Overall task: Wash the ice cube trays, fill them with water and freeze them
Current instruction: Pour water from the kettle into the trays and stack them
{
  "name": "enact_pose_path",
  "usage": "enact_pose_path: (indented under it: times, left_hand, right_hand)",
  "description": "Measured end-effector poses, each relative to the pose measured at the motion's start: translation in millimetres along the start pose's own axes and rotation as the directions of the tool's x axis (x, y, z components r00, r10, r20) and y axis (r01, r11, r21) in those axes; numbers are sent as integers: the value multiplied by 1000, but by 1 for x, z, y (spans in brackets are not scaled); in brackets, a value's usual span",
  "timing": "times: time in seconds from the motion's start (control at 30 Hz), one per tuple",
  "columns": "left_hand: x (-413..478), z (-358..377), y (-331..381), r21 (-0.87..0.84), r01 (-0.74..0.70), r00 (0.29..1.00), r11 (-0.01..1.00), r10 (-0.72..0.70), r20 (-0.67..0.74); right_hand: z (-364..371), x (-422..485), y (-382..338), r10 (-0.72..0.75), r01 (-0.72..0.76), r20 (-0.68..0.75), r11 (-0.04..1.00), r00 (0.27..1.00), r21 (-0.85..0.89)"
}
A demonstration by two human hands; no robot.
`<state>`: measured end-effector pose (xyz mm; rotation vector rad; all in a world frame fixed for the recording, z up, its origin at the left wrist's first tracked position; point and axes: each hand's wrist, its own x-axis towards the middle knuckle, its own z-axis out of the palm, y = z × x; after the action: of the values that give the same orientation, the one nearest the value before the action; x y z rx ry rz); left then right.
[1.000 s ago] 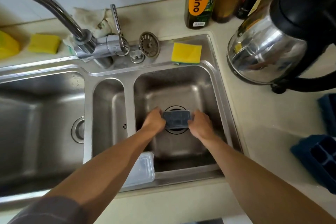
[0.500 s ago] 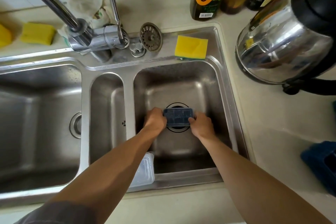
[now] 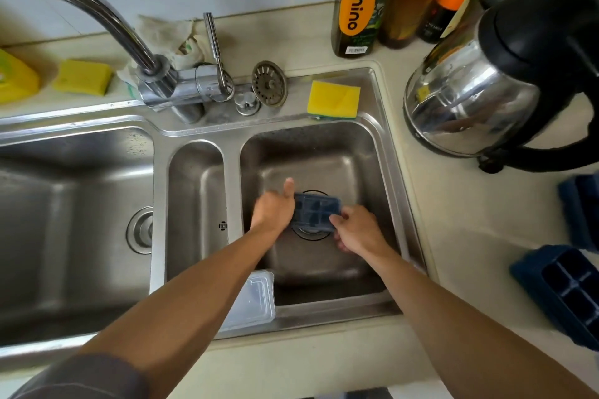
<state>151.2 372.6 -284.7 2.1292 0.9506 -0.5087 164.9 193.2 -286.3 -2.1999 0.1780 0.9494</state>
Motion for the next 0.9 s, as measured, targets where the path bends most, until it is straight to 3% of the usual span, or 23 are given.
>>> enact_pose_path:
  times: [0.07, 0.17, 0.3, 0.43, 0.63, 0.8, 0.9]
  left_hand:
    - [-8, -10, 6, -106, 10, 999, 994, -16, -52]
    - [-28, -26, 22, -285, 54, 999, 957, -52, 15]
    - [-62, -46, 46, -244, -23, 998, 970, 35, 46]
    - [-89, -67, 63, -129, -124, 991, 984, 117, -58]
    - [-127, -90, 81, 19, -278, 958, 960, 279, -67]
    - [-154, -104, 110, 81, -372, 924, 925, 377, -65]
    - [-160, -108, 121, 86, -378, 923, 922, 383, -46]
  right_hand:
    - [-11, -19, -9, -58, 59, -16, 998, 998, 24]
    - [-29, -48, -21, -129, 130, -30, 991, 991, 17]
    - [-55, -85, -41, -215, 215, -37, 977, 976, -2]
    - [-83, -120, -59, -289, 287, -32, 956, 957, -59]
    - [-125, -148, -89, -361, 357, -246, 932, 899, -63]
    - [-134, -155, -110, -414, 392, -62, 892, 908, -225]
    - [-135, -155, -111, -430, 407, -27, 871, 902, -274]
